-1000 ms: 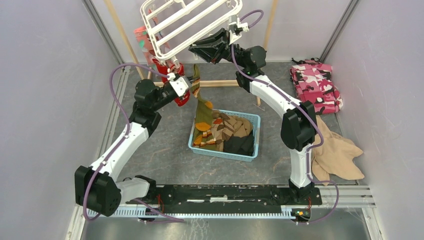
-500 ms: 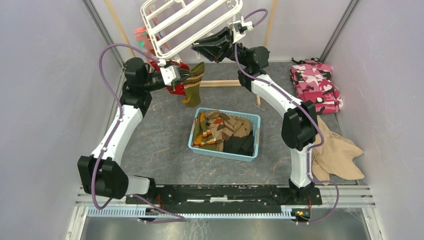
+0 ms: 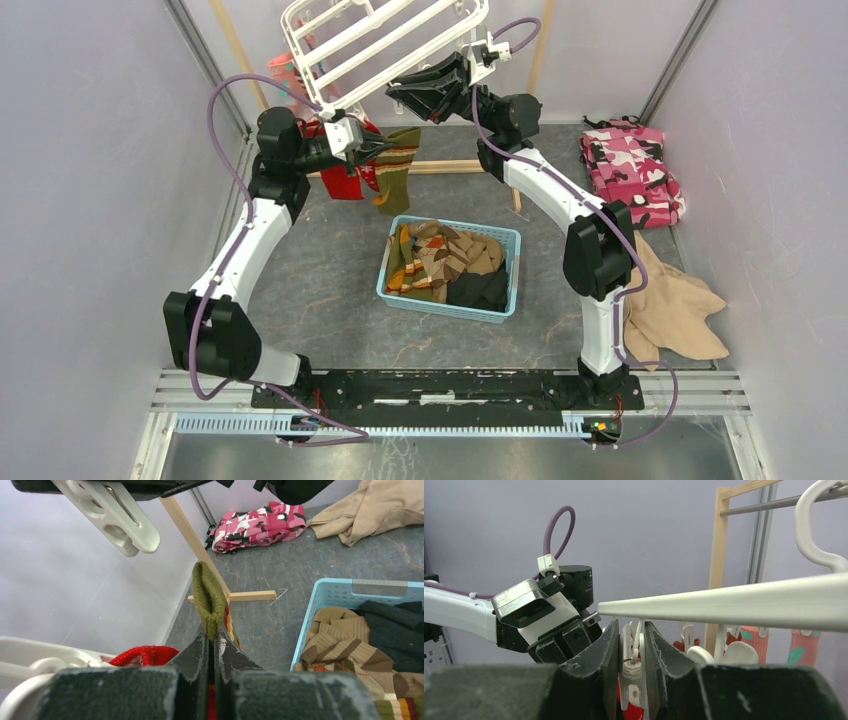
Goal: Clip the socks to the hanger
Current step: Clamp the sock onto the hanger.
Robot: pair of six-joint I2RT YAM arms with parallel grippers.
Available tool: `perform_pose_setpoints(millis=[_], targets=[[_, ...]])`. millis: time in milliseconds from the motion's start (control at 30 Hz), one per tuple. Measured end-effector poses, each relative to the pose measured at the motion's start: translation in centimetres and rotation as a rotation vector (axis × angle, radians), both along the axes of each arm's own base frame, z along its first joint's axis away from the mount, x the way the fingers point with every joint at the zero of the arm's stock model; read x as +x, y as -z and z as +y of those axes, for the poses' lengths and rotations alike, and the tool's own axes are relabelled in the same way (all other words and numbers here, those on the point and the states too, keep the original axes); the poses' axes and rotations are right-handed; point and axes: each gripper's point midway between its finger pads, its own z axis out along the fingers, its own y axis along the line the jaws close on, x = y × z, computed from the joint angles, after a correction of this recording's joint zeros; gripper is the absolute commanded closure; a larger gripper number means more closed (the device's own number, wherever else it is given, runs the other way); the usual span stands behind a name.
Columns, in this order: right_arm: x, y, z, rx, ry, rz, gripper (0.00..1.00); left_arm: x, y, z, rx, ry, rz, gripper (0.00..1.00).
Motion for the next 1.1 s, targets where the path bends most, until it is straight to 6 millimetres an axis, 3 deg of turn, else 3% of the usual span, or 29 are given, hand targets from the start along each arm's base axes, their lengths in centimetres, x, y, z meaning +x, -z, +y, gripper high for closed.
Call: perform_pose_setpoints(millis=[400, 1100], targets=[[0.2, 0.0, -0.1, 0.015, 0.002, 0.000, 0.95, 0.7, -3.0, -0.3, -0.114, -0.012, -0.038, 0.98], [0.0, -0.4, -0.2, 0.030, 0.004, -0.013, 0.95, 1.8, -3.4, 0.1, -0.230, -0.113, 0.017, 0.98]])
